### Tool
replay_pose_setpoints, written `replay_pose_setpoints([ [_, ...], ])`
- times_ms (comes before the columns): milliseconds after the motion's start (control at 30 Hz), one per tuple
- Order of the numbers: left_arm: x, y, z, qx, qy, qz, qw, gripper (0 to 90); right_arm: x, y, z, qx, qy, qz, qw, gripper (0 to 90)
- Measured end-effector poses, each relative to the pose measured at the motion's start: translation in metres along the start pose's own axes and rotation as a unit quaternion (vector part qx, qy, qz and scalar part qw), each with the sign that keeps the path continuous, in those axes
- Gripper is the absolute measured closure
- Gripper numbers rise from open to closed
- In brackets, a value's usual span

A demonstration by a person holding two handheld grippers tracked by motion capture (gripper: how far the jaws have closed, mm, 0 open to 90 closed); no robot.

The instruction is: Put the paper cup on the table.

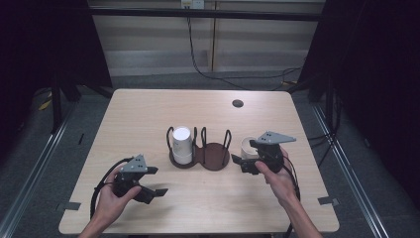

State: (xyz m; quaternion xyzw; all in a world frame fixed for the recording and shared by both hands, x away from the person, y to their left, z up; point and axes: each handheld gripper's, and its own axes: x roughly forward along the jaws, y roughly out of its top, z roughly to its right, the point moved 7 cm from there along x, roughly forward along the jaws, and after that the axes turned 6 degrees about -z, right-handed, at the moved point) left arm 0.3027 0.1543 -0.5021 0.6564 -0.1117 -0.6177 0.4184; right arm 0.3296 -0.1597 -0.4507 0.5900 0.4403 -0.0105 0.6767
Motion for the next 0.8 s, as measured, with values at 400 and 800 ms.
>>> replay_pose_setpoints([
  [400,0.001,-0.002,0.001,-0.016,0.009,0.011,0.9998,16.8,0.0,-0.022,-0.039,-0.019,0.023,0.005,0.9995,15.2],
  [800,0.002,-0.006,0.007,-0.023,0.0,0.017,0.9996,16.7,0.014,-0.053,-0.052,0.003,0.035,0.016,0.9992,14.9],
])
